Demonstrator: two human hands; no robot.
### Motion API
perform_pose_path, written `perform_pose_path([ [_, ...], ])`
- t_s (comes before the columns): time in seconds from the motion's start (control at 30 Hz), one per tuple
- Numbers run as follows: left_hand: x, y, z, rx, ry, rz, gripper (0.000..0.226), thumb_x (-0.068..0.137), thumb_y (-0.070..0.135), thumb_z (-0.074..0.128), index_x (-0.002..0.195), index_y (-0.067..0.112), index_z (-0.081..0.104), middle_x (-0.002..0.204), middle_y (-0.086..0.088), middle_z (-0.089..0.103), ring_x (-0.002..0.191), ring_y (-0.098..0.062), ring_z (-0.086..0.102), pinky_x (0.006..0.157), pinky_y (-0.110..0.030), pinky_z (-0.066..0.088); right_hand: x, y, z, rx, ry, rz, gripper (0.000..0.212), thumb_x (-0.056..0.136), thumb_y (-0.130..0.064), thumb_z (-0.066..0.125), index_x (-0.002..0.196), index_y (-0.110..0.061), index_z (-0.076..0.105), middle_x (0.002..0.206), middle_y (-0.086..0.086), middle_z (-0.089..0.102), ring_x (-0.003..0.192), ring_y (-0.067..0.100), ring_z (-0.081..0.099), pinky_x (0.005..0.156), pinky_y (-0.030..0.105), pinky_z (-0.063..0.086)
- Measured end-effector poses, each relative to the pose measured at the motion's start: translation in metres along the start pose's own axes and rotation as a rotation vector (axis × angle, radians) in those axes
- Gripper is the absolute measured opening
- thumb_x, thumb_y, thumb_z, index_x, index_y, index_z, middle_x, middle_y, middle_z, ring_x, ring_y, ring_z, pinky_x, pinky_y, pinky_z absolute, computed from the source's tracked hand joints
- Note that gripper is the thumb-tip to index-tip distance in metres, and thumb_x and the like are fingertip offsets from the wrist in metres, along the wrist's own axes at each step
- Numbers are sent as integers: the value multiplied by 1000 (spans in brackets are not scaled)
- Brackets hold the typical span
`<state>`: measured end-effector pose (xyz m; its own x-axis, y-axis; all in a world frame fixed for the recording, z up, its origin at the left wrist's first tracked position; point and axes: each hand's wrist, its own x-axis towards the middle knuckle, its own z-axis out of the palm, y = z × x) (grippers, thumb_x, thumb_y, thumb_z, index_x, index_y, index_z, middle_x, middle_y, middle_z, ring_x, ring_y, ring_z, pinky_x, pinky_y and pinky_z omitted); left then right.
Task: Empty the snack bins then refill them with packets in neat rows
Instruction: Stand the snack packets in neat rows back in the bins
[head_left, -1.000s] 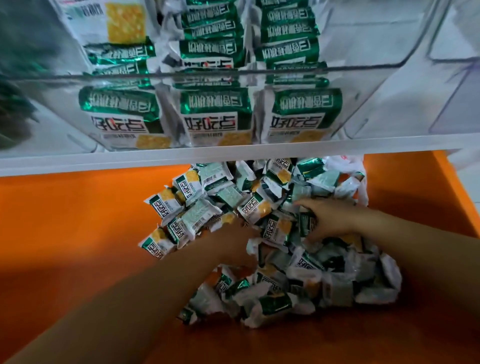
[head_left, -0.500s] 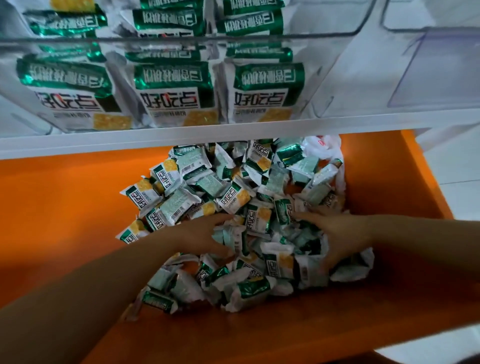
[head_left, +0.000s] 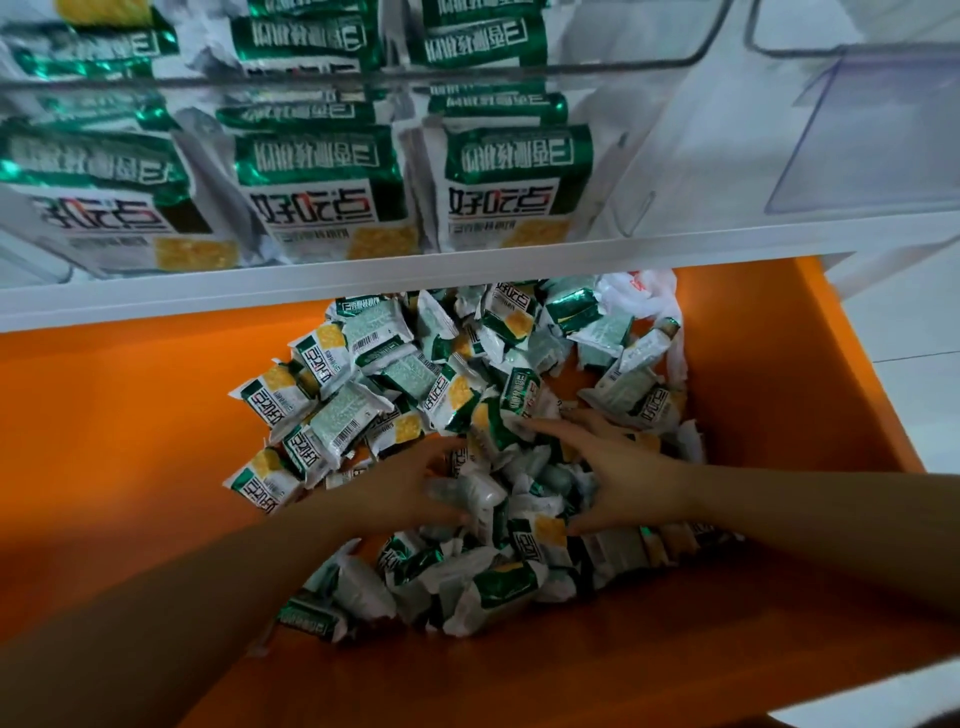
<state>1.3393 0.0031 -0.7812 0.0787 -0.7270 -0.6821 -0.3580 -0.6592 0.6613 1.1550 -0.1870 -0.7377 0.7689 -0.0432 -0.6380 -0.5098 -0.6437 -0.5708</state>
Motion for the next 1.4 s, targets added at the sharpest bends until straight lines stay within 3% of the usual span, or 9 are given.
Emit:
perform_pose_path([
  [0.13,2,-4,1,48,71,-24,102,73,50,78,151,25,17,151,-2,26,128,-20,42,98,-28,41,17,-11,-4,52,24,-58,102,75,-38,79,142,-55,4,154,-12,4,139,19,22,100,32,41],
  [0.3,1,-2,-14,-107,283,-32,79,68,43,82,127,45,29,141,-2,26,118,-27,51,95,-42,49,44,-14,-27,119,127,-29,114,68,-40,83,148,-46,1,156,-10,9,143,18,18,107,30,31],
  [0.4,3,1,-24,-84,329,-22,108,59,48,83,141,49,12,151,-2,15,130,-33,41,101,-51,45,57,-17,-30,105,75,4,120,66,-43,84,146,-49,-5,159,-11,0,146,18,10,110,34,28],
  [0.6,4,3,-15,94,174,85,116,68,40,84,146,49,-3,156,2,-2,133,-29,39,98,-35,45,72,-29,-19,-132,-21,-53,123,63,-44,85,145,-52,-7,159,-4,-11,147,25,-2,116,49,23],
  [0.73,5,-4,-9,64,194,107,101,69,37,84,143,44,15,150,2,12,124,-25,47,93,-35,50,68,-31,-21,-175,-71,-27,111,68,-37,84,147,-45,7,154,-1,2,141,30,16,107,43,37],
  [0.9,4,-1,-1,52,135,62,115,68,38,85,148,33,3,152,-1,8,132,-24,37,96,-28,40,68,-35,-9,-263,-110,-27,121,65,-36,86,147,-46,-2,157,2,-7,139,30,24,101,41,42],
  [1.03,7,2,2,26,160,43,106,70,33,84,147,32,11,150,-4,13,123,-26,45,88,-24,41,62,-32,-3,-150,40,-55,91,76,-22,78,141,-44,19,145,2,20,97,19,51,67,29,49],
  [1.2,8,-2,0,-32,194,53,94,73,26,82,143,34,19,148,-5,18,91,-17,52,71,-18,44,59,-33,0,-33,80,-84,78,79,-20,75,136,-43,27,139,-3,27,114,18,40,87,36,49],
  [1.4,8,-7,7,-52,89,71,113,67,39,85,145,44,3,155,-3,4,133,-32,39,103,-46,44,49,-27,-11,-63,-202,-51,116,73,-38,81,147,-46,-8,157,-14,-4,144,16,13,111,37,32],
])
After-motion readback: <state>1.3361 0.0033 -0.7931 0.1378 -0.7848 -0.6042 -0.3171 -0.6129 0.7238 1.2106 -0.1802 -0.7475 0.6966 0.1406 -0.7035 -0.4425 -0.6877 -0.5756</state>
